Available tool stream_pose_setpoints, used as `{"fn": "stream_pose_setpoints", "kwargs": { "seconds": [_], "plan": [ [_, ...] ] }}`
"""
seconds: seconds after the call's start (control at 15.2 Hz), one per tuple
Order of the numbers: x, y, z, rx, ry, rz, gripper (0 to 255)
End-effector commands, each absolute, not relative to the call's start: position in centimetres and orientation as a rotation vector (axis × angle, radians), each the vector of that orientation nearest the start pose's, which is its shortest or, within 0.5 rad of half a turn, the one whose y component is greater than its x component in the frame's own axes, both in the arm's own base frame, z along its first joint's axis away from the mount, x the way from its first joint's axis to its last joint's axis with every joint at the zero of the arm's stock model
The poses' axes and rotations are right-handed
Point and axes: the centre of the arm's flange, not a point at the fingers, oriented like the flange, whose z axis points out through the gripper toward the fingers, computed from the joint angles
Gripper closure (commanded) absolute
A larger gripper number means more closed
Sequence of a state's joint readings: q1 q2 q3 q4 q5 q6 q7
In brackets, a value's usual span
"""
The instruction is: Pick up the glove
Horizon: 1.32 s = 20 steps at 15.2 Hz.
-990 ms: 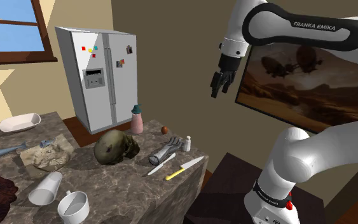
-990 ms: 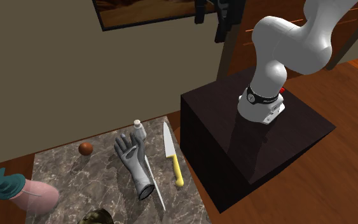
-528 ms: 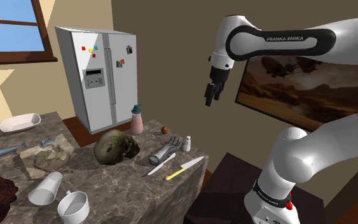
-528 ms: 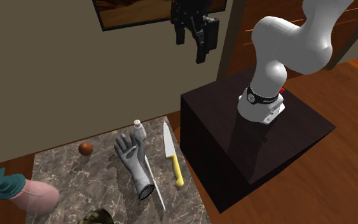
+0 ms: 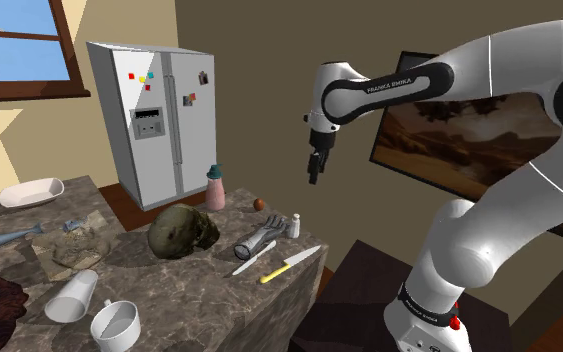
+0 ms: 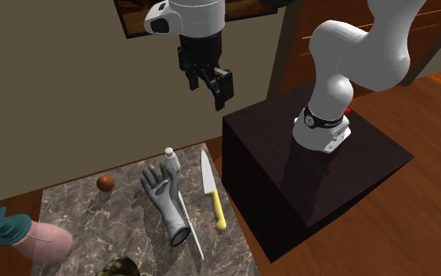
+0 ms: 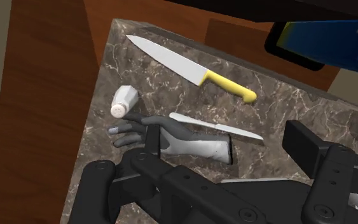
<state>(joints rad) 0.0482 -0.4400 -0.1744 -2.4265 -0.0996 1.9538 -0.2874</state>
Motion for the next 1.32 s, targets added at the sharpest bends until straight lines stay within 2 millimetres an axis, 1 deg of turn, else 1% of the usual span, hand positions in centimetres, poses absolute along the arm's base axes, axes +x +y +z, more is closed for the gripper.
{"fn": "stream_pose_setpoints", "kwargs": {
  "seconds": [0.0, 0.59, 1.25],
  "plan": [
    [42.0, -6.6, 43.9, -3.125, -0.424, 0.089, 0],
    [48.6, -7.9, 33.4, -3.062, -0.769, 0.212, 0],
    [55.1, -7.9, 21.2, -2.943, -1.141, 0.346, 0]
  ]
}}
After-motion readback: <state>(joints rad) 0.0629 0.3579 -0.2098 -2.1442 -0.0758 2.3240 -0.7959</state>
